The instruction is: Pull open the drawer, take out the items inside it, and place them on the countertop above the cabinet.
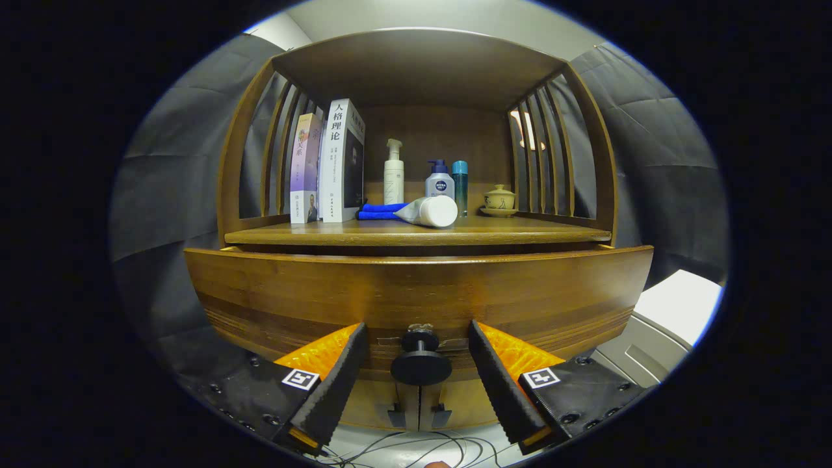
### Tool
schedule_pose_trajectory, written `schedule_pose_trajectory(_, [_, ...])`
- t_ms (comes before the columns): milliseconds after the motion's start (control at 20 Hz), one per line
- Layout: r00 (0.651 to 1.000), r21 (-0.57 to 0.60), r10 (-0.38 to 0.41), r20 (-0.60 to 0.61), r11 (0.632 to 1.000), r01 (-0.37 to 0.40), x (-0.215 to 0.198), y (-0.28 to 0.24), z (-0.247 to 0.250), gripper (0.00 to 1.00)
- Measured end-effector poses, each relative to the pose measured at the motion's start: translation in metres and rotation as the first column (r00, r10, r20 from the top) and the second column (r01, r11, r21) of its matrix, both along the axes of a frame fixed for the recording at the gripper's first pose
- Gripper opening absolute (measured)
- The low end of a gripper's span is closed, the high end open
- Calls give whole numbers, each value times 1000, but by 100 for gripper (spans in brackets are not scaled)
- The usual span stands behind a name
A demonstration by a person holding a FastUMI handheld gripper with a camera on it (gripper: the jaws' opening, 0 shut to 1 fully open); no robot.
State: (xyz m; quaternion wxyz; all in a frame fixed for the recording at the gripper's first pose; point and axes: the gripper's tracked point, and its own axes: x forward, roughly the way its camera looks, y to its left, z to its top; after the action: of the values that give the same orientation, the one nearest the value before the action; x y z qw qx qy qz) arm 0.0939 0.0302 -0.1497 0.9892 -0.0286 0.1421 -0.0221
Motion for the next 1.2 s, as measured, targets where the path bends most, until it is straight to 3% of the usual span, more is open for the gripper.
schedule_pose_trajectory(650, [1000,-36,22,18,999,-21,60,10,-4,98])
schedule_pose_trajectory(900, [998,-97,33,51,995,-28,61,14,-1,98])
schedule_pose_trajectory(1200, [995,7,24,97,1000,-25,38,13,54,100])
